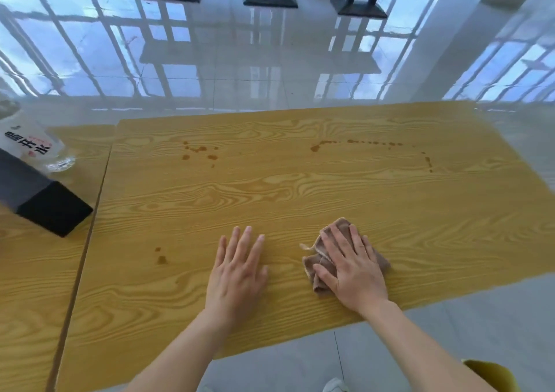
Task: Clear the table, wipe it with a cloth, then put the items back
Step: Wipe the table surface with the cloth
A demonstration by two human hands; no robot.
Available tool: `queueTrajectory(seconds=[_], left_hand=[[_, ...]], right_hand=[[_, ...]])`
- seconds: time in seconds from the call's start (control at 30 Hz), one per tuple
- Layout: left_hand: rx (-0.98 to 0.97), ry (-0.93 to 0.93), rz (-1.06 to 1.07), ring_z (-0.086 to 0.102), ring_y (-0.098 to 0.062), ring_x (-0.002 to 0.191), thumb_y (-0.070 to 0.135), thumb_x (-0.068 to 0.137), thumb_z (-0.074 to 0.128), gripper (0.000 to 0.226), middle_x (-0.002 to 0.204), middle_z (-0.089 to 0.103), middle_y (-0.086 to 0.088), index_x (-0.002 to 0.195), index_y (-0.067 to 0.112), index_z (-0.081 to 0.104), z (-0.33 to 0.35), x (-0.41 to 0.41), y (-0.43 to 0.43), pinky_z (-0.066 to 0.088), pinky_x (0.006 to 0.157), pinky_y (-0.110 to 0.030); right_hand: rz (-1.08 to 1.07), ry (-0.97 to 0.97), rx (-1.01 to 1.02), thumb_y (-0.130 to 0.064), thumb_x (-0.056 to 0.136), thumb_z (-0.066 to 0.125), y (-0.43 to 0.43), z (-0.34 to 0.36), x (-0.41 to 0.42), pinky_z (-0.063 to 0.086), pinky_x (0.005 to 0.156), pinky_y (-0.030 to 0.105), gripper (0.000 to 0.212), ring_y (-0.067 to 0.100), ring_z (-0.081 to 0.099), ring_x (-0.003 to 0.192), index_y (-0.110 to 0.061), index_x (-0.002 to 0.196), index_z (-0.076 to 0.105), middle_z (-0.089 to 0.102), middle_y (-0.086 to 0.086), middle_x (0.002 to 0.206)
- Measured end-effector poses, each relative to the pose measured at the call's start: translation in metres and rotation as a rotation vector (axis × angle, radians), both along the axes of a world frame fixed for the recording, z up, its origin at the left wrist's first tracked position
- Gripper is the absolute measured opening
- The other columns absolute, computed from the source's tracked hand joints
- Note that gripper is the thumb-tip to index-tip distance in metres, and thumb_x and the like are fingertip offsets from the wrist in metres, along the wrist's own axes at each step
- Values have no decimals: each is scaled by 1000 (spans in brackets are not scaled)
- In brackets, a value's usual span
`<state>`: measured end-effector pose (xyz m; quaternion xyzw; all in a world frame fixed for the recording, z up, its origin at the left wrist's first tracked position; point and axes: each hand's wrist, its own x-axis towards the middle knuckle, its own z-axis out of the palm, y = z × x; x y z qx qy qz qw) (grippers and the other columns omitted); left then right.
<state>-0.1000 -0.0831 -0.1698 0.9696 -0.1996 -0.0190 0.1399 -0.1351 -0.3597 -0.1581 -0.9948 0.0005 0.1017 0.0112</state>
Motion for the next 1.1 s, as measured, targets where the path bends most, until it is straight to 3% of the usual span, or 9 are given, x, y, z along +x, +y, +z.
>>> queueTrajectory(seconds=[0.17,0.3,0.37,0.47,0.57,0.8,0.87,0.97,1.1], left_hand=[[129,79,80,-5,-28,153,62,94,16,70,166,9,-6,156,30,21,-3,36,-78,-7,120,-59],[140,119,120,-16,-29,151,69,92,10,72,167,-2,-6,156,35,10,2,77,-149,-11,117,-63],[143,125,144,-16,-30,151,71,91,9,72,167,-3,-5,155,39,9,1,94,-176,-12,115,-65],[199,105,228,-16,-30,151,78,86,-2,74,167,-6,-3,153,46,0,-9,103,-199,-15,112,-67],[204,78,255,-14,-28,151,81,84,-4,75,167,-3,-2,152,50,-1,-14,104,-203,-14,113,-66],[229,198,315,-12,-36,150,78,85,8,77,163,-1,-12,150,38,11,-2,115,-227,-8,114,-69],[180,209,372,-10,-38,150,78,86,11,77,162,2,-17,148,32,16,2,122,-246,-5,113,-71],[195,179,415,-16,-38,149,80,85,4,82,164,-6,-13,154,36,1,-2,124,-262,-12,111,-72],[204,109,435,-15,-35,150,83,80,-4,88,166,-6,-9,155,37,-2,-16,127,-258,-14,110,-70]], right_hand=[[-378,21,4,-78,87,-1,-60,3,33,-4,121,51,84,32,-18,150,-32,157,-9,-15,-5,165],[50,-44,96,-77,93,19,-66,-10,-3,7,120,53,79,29,-6,153,-33,158,11,0,-6,167],[73,-58,81,-78,92,20,-117,-11,-6,8,121,50,77,25,-3,153,-38,158,12,1,-10,167],[-271,-30,-22,-82,85,-1,-211,-6,13,-3,122,47,82,23,-17,151,-42,156,-7,-15,-13,165],[-603,3,19,-80,83,-2,-241,0,42,-1,122,51,87,30,-15,151,-35,157,-8,-13,-7,166],[63,-23,78,-82,89,8,-217,-9,28,-7,121,47,80,20,-22,150,-41,157,-1,-9,-13,166],[-91,-27,41,-84,86,2,-260,-6,42,-9,122,45,81,20,-22,150,-43,155,-8,-16,-14,164],[-411,51,26,-83,84,1,-310,0,89,-6,122,49,86,28,-18,151,-38,156,-9,-17,-9,165],[-540,62,67,-81,87,4,-320,3,151,-3,121,54,88,34,-15,151,-30,158,-5,-13,-2,166]])
